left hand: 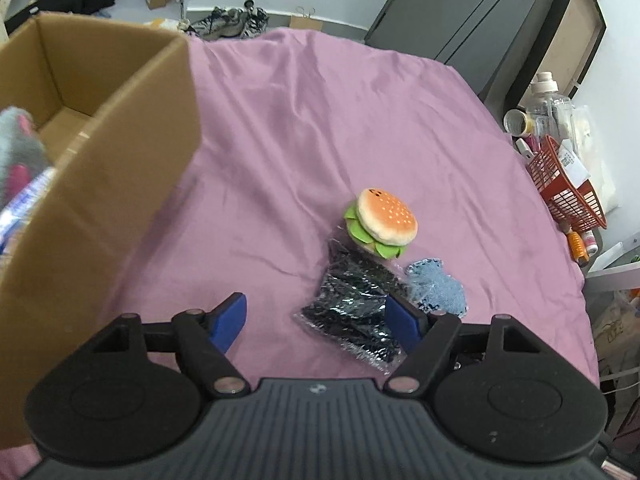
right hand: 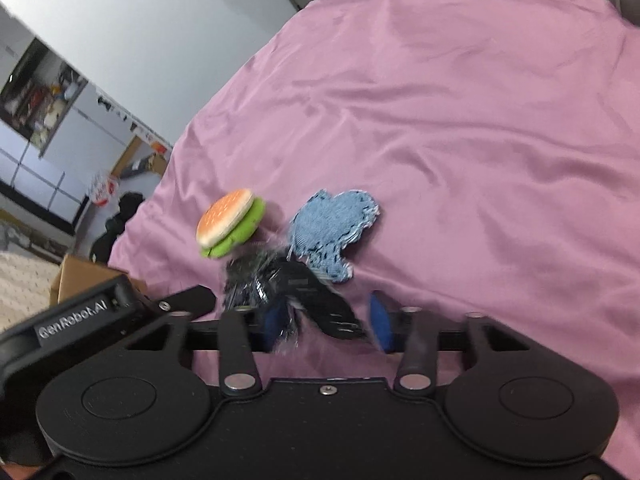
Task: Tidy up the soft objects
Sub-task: 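Grasp the black plastic bag with left tool while right tool grasps the black fabric item, then lift both held black items and carry them over the cardboard box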
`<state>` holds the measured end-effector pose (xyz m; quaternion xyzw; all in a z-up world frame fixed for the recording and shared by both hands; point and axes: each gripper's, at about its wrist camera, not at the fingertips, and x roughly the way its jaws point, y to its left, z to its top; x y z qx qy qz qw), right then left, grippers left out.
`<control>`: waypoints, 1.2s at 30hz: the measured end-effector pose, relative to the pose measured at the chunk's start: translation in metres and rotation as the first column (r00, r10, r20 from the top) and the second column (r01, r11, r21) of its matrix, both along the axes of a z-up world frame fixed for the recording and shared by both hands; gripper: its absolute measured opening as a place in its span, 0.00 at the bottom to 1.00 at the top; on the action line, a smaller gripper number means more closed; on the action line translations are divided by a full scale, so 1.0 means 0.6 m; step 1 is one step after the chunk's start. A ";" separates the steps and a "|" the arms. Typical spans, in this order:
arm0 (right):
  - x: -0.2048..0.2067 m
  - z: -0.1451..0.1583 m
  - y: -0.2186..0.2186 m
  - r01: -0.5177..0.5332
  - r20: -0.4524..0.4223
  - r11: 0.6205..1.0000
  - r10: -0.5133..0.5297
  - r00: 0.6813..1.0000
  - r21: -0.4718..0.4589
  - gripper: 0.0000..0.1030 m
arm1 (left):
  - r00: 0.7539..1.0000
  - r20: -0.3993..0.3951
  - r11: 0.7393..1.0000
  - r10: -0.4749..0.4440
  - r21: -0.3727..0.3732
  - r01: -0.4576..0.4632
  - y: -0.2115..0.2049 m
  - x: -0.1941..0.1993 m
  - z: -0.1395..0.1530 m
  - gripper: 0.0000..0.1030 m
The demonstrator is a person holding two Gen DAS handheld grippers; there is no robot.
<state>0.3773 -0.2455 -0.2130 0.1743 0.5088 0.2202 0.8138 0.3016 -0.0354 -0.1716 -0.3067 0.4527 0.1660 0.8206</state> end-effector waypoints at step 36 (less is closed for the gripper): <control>-0.044 0.107 0.009 0.049 0.154 0.999 -0.049 0.987 0.005 0.19 | 0.989 0.145 0.999 -0.029 -0.034 0.034 0.004 -0.056 0.079 0.28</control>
